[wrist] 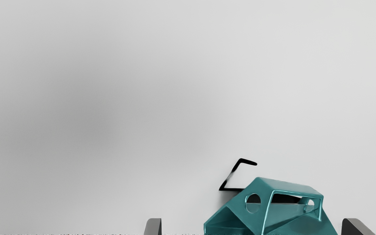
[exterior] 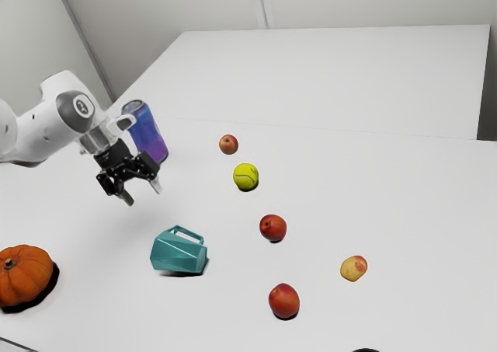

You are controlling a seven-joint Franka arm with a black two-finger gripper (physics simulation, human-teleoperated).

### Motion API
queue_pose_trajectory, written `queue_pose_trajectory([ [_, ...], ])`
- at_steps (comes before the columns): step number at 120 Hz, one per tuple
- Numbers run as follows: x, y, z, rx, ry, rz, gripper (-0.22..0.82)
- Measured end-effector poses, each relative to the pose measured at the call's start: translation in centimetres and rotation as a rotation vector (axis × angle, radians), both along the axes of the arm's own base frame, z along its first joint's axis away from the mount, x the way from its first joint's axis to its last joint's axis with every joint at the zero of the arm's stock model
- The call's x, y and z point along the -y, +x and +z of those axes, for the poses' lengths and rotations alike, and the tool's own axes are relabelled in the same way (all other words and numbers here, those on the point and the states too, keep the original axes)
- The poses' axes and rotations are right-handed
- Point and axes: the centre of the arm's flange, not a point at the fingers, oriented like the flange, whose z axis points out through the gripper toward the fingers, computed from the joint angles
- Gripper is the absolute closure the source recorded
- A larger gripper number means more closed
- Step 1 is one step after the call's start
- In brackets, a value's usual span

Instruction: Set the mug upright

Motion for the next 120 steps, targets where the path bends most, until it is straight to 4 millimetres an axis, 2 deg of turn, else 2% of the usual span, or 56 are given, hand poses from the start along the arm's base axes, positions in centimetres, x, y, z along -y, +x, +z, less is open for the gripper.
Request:
queue_pose_trajectory([
  [18,-0.3,-0.6,-2.6,-0.075,-0.076,0.058,0.0],
  [72,2.1,-4.6,-5.9,-0.241,-0.27,0.098,0.0],
  [92,3.4,-5.0,-6.2,-0.247,-0.306,0.111,0.0],
  [120,3.7,-5.2,-5.9,-0.231,-0.32,0.114,0.0],
])
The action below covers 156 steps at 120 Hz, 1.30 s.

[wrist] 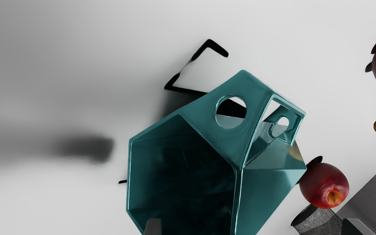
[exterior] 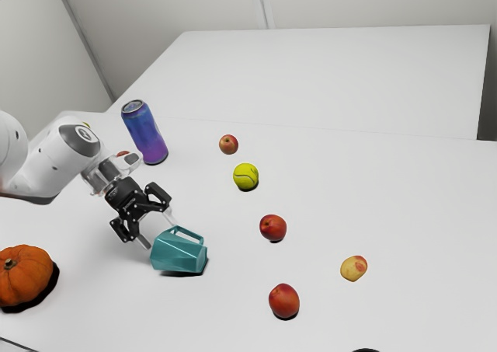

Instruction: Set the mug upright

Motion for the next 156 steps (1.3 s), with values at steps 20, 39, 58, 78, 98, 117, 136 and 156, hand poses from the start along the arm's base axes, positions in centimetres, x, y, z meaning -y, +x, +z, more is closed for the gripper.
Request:
queue_pose_trajectory([
  [20,0.8,0.0,0.0,0.028,0.002,-0.011,0.0],
  [39,1.4,0.0,-0.5,0.05,0.018,-0.018,0.08],
  [58,1.9,0.2,-0.3,0.085,0.034,-0.024,0.2],
  [78,2.3,0.6,0.2,0.122,0.041,-0.028,0.3],
  [98,2.6,0.9,0.4,0.139,0.04,-0.029,0.54],
  [117,2.8,1.0,0.5,0.146,0.039,-0.031,0.68],
  [136,3.4,1.1,1.1,0.159,0.03,-0.043,0.73],
  [156,4.1,1.1,1.7,0.168,0.017,-0.057,0.76],
])
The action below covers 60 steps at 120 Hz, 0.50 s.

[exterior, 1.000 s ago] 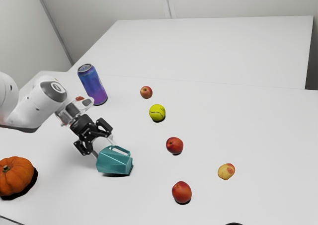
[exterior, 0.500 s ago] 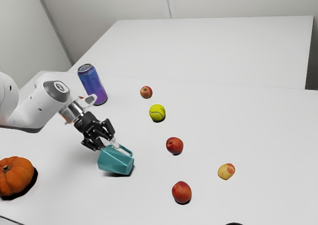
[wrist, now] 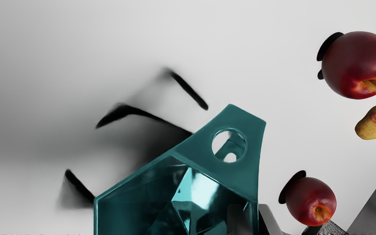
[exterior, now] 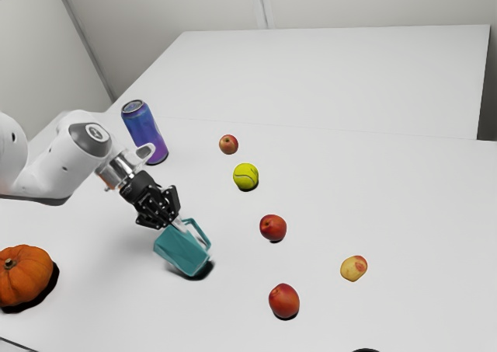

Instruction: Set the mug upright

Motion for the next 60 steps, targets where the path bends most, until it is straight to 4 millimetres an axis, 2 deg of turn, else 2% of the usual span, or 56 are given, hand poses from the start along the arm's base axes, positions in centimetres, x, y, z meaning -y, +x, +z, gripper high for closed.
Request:
queue_pose_trajectory([
  [29,0.4,0.3,1.7,0.034,0.006,-0.025,0.78],
  [60,-0.3,2.0,4.2,0.079,0.108,-0.063,0.79],
])
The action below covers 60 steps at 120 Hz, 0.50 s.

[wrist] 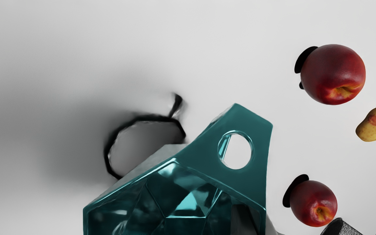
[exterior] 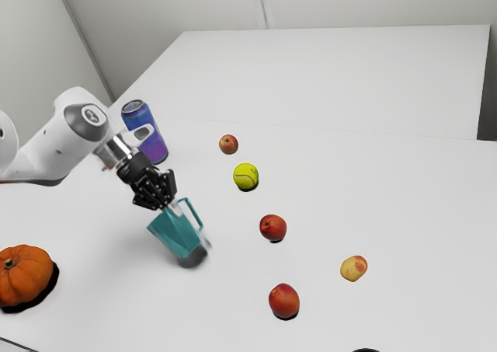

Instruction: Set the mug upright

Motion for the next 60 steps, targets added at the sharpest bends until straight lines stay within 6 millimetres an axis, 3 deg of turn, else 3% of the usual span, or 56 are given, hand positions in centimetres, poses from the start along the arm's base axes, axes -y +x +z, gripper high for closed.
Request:
queue_pose_trajectory([
  [33,0.6,1.7,0.7,0.061,0.238,-0.018,0.79],
  [60,2.3,3.8,2.9,0.155,0.512,-0.068,0.79],
])
